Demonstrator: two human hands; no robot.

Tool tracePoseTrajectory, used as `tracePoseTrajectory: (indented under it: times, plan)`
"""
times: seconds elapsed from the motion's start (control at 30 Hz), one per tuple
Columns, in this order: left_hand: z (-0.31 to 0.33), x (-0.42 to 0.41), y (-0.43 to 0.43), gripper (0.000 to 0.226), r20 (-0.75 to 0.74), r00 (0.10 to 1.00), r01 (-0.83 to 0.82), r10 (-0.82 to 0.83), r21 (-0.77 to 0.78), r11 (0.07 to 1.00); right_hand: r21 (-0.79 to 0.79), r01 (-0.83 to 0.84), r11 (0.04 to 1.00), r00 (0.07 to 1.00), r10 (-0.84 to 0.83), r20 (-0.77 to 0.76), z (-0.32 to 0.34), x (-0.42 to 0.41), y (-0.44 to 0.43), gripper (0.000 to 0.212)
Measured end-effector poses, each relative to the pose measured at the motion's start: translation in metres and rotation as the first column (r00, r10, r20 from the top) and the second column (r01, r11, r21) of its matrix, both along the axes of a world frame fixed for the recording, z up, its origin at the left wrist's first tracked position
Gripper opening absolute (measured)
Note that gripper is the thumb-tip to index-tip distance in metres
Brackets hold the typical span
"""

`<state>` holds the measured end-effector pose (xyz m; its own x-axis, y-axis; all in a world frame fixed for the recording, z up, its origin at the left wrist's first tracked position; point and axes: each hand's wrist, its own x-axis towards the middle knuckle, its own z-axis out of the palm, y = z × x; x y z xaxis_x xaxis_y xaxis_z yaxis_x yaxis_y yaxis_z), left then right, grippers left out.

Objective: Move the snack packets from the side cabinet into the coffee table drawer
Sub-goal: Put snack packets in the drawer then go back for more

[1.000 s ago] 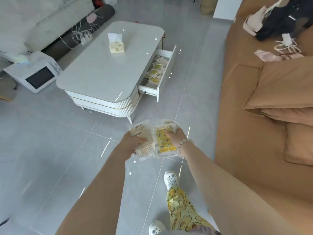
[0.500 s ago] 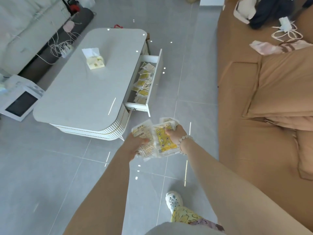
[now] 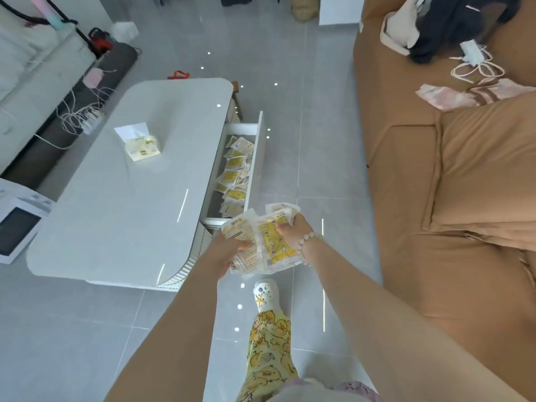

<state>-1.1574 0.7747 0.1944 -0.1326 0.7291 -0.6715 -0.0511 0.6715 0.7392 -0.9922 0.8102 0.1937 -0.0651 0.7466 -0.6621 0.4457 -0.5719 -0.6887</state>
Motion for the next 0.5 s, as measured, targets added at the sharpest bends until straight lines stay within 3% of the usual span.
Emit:
tracePoseTrajectory:
  times: [0.37,0.5]
  plan:
    - [0.003,-0.076,0.2,0.033,-0.001,0.996,0.094,-0.094,-0.003,0.996,-0.025,-0.021,0.999,0.998,0.023,0.062,0.006,-0.081,0.198,0.052]
    - [-0.001,-0.098,0.26,0.047,0.011,0.999,0.052,-0.052,-0.007,0.999,-0.021,0.006,1.0,1.0,-0.005,0.017,0.006,-0.103,0.255,0.052]
